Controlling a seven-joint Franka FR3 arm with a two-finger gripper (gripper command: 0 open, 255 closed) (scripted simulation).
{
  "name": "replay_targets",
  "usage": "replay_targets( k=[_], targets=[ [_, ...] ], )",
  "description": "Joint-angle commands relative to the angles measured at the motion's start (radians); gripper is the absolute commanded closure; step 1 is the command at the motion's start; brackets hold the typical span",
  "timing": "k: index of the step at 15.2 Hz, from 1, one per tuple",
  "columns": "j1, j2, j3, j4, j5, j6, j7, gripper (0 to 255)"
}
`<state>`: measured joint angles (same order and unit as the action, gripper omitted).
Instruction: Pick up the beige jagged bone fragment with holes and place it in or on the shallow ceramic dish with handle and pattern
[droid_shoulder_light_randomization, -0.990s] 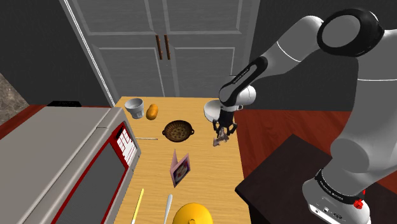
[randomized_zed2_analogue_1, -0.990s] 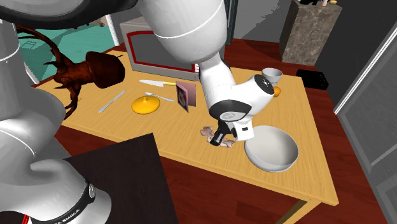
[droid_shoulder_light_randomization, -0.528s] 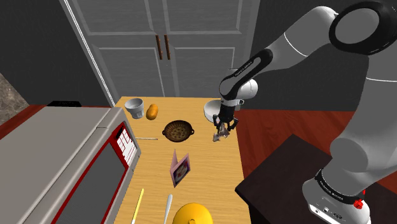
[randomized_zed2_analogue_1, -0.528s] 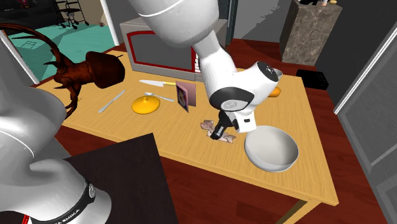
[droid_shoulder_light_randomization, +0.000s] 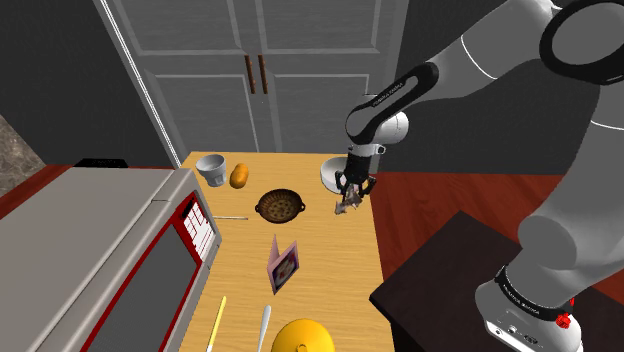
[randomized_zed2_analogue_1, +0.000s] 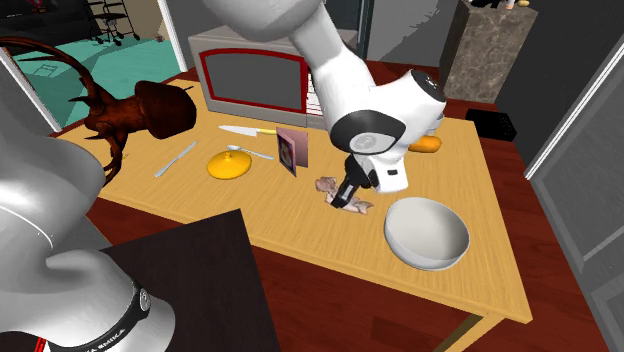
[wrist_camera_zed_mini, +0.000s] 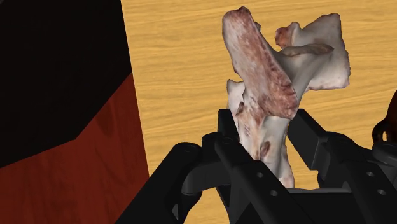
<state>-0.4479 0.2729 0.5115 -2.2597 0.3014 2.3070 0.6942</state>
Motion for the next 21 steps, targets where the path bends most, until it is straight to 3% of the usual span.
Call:
replay_targets(
  k=[1, 12, 17, 20, 21],
  targets=[
    [0.013, 0.016, 0.001, 0.037, -0.012, -0.017, 0.026, 255],
    [0.230, 0.345, -0.038, 0.517, -0.171, -0.123, 0.278, 255],
    [0.343, 0.521, -0.065, 0.817, -0.226, -0.227, 0.361, 255],
    [0.420, 0.651, -0.083, 1.054, -0.255, -0.319, 0.402, 255],
    [0.428, 0.665, -0.085, 1.078, -0.257, -0.329, 0.406, 255]
  ],
)
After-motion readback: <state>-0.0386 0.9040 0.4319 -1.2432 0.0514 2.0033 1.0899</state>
